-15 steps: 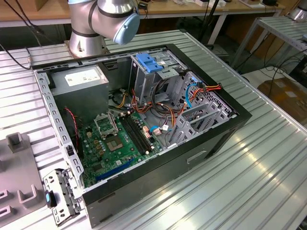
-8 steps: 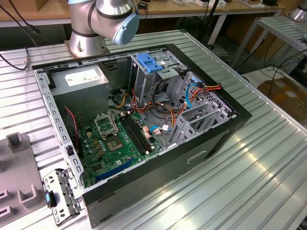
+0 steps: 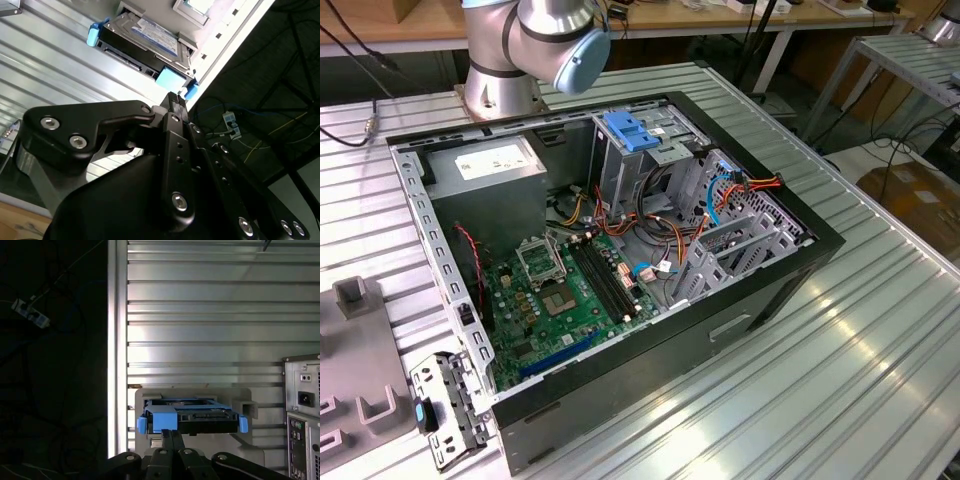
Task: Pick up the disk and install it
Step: 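Reach for the disk, then pick up the disk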
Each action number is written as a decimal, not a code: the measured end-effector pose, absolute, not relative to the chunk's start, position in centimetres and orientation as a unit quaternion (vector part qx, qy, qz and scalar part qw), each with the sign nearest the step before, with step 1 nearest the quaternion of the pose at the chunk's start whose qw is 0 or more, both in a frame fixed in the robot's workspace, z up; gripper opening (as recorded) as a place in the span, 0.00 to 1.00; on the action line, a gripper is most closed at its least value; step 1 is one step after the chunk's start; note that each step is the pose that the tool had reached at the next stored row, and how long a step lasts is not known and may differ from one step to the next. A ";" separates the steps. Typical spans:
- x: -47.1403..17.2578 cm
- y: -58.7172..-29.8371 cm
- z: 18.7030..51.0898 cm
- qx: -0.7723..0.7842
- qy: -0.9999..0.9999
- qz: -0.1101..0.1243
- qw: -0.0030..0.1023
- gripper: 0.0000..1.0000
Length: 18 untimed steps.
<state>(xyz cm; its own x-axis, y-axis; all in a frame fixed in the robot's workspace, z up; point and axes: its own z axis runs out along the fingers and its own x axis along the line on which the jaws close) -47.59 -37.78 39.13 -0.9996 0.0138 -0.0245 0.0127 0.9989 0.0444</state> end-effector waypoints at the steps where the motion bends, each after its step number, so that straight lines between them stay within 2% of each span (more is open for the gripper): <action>1: -47.6 -37.8 39.1 0.007 1.000 0.022 0.012 0.11; 12: -47.7 -37.8 39.1 0.006 1.000 0.022 0.012 0.11; 18: -47.7 -37.8 39.1 -0.061 0.998 0.023 0.011 0.11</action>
<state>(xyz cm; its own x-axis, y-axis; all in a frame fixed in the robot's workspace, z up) -47.67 -37.78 39.11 -0.9924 -0.1208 -0.0245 -0.1217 0.9916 0.0442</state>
